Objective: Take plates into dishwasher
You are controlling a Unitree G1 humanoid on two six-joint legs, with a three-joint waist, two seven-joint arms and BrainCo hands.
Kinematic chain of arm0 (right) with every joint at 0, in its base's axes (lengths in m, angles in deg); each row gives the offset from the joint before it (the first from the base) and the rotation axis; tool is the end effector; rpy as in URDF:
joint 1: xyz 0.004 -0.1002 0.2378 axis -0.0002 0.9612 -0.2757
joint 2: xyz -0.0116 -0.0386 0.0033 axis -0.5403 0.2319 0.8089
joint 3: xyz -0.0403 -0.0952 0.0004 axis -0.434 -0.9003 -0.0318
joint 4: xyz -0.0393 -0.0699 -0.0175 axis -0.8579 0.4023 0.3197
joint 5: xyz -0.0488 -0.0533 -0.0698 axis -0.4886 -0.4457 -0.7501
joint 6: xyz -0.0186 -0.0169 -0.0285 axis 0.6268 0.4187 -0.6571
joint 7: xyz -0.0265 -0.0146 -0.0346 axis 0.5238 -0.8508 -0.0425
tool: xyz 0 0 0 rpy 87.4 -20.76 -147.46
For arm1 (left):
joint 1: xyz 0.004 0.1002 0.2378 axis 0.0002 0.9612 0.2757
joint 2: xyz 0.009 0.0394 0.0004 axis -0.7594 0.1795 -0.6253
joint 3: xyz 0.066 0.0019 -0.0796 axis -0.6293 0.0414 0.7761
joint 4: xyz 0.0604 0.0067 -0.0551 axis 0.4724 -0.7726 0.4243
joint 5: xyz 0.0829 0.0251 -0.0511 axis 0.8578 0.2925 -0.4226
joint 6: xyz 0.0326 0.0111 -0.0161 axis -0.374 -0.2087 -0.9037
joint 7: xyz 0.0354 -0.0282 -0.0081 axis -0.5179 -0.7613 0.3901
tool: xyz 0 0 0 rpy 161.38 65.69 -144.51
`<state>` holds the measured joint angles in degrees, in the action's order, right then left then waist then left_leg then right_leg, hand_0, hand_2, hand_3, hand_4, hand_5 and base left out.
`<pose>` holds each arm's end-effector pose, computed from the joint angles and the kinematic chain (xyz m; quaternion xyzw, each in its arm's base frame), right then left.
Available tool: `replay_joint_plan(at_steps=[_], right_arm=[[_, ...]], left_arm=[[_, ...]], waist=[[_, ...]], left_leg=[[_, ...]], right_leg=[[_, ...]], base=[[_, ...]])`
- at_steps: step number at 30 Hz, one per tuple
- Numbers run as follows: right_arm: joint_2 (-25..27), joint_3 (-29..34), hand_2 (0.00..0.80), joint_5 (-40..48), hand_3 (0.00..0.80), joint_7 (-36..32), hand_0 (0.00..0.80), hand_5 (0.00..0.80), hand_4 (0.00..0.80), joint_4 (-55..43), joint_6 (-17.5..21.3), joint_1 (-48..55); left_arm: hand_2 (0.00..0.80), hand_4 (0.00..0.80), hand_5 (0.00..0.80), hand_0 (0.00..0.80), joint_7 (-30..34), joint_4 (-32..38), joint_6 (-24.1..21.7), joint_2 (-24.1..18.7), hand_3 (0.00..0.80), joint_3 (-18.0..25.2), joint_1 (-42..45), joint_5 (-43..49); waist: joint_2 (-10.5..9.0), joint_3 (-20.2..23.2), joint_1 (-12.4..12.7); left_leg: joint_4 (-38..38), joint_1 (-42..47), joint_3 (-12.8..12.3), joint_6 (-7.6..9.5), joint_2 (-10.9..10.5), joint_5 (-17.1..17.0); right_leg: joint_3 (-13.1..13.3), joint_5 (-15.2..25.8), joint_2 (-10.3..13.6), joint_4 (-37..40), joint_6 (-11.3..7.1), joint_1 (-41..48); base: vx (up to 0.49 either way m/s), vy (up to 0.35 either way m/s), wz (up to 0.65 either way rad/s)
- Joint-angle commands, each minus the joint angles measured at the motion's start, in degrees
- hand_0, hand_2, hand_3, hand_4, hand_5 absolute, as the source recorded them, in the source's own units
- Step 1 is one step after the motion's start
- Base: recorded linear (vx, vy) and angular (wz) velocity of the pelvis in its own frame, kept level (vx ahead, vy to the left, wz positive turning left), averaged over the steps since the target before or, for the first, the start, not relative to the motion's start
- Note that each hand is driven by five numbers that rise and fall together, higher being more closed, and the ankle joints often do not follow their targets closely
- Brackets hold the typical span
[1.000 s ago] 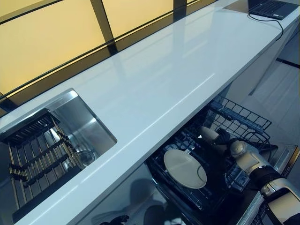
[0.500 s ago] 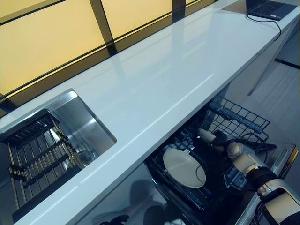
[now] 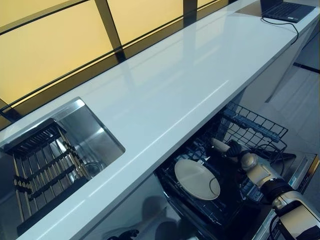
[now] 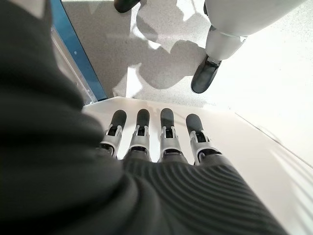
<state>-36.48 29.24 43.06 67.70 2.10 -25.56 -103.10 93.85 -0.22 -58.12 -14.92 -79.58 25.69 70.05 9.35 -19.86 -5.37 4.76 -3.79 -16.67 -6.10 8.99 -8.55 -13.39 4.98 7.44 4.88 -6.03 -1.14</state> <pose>0.3277 -0.2506 0.1353 -0.5018 0.1425 -0.0347 0.8525 0.1838 0.1857 -0.0753 0.2815 0.3871 -0.2192 0.8502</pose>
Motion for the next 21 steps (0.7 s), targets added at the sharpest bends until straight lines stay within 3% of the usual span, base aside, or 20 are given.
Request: replay_joint_plan(at_steps=[1, 3, 5, 6, 7, 21], right_arm=[[-4.77, -2.03, 0.8, 5.18, 0.8, -2.08, 0.8, 0.8, 0.8, 5.13, -1.16, 0.74], [-5.11, -1.83, 0.703, 5.22, 0.703, -1.79, 0.703, 0.703, 0.703, 4.81, -1.35, 1.12], [-5.2, -1.67, 0.455, 5.1, 0.455, -1.64, 0.455, 0.455, 0.455, 4.88, -0.94, 1.54], [-5.21, -1.61, 0.257, 5.18, 0.257, -1.54, 0.257, 0.257, 0.257, 4.86, -0.81, 1.62], [-5.31, -1.46, 0.0, 5.03, 0.0, -1.39, 0.0, 0.0, 0.0, 4.54, -0.73, 2.01], [-5.21, -1.43, 0.0, 4.93, 0.0, -1.44, 0.0, 0.0, 0.0, 2.9, -1.2, 2.64]], left_arm=[[0.0, 0.0, 0.0, 0.0, -0.06, -1.66, -0.29, 0.56, 0.0, -2.64, -5.18, -0.25], [0.0, 0.0, 0.0, 0.0, 0.03, -1.44, -0.07, 0.52, 0.0, -2.51, -5.15, -0.27], [0.0, 0.0, 0.0, 0.0, 0.03, -1.87, -0.16, 0.58, 0.0, -2.47, -5.29, -0.26], [0.0, 0.0, 0.0, 0.0, 0.01, -2.11, -0.29, 0.63, 0.0, -2.38, -5.32, -0.14], [0.0, 0.0, 0.0, 0.0, -0.12, -2.11, -0.23, 0.65, 0.0, -2.32, -5.27, -0.08], [0.0, 0.0, 0.0, 0.0, -0.14, -1.65, 0.81, 0.55, 0.0, -2.13, -5.41, 0.01]], waist=[[-1.64, -2.4, 1.46], [-1.79, -2.35, 1.43], [-2.01, -2.22, 1.35], [-2.13, -2.19, 1.34], [-2.32, -2.16, 1.3], [-3.16, -2.06, 1.36]], left_leg=[[0.24, -3.02, 1.5, -1.27, -2.57, 0.38], [0.24, -2.94, 1.42, -1.28, -2.48, 0.37], [0.24, -2.8, 1.36, -1.29, -2.32, 0.44], [0.24, -2.72, 1.3, -1.31, -2.26, 0.44], [0.24, -2.64, 1.23, -1.31, -2.19, 0.45], [0.24, -1.99, 1.29, -1.32, -1.94, 0.55]], right_leg=[[-1.3, -0.82, -0.87, -1.79, 0.36, -3.92], [-1.24, -0.8, -0.94, -1.79, 0.34, -3.87], [-1.28, -0.84, -0.98, -1.81, 0.33, -3.78], [-1.32, -0.82, -0.99, -1.79, 0.32, -3.69], [-1.3, -0.83, -1.04, -1.77, 0.34, -3.59], [-1.52, -0.94, -1.19, -1.66, 0.34, -2.75]], base=[[0.0, 0.0, 0.0], [0.0, 0.0, 0.0], [0.0, 0.0, 0.0], [0.0, 0.0, 0.0], [0.0, 0.0, 0.0], [0.0, 0.0, 0.0]])
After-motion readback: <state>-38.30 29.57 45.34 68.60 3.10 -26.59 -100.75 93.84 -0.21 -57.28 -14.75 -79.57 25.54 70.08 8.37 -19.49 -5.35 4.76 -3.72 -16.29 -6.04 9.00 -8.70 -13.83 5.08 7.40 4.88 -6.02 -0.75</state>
